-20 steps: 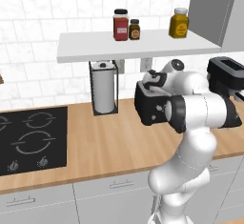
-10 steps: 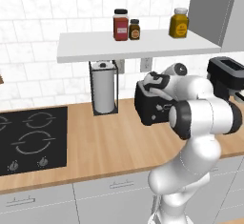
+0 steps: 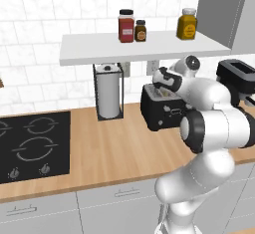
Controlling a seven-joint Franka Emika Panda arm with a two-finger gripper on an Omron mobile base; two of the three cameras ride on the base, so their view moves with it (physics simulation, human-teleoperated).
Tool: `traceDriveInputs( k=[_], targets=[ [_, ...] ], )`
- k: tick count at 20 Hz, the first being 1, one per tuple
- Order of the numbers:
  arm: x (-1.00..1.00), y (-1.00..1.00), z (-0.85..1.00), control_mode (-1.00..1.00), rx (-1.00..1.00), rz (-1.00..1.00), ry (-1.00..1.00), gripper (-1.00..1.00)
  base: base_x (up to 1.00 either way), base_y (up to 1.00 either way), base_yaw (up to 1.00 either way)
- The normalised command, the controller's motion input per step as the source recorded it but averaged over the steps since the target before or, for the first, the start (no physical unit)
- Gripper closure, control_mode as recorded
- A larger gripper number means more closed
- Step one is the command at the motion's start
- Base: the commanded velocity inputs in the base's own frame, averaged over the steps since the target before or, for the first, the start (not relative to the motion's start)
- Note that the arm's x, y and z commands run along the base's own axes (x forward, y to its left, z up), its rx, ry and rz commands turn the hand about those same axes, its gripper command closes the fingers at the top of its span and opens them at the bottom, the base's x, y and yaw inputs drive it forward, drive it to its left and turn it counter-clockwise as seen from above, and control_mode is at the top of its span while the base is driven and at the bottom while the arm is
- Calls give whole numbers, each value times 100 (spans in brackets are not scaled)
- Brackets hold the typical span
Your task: Start the toaster. Once the lever pops up, take the bread to the plate on the dining counter.
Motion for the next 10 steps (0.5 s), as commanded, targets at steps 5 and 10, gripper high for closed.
traceDriveInputs(
  k=[5, 10],
  targets=[
    [-33, 24, 14, -100, -2, 0, -8, 100, 0, 0, 0],
    [-34, 1, 30, -100, 0, 0, -7, 100, 0, 0, 0]
  ],
)
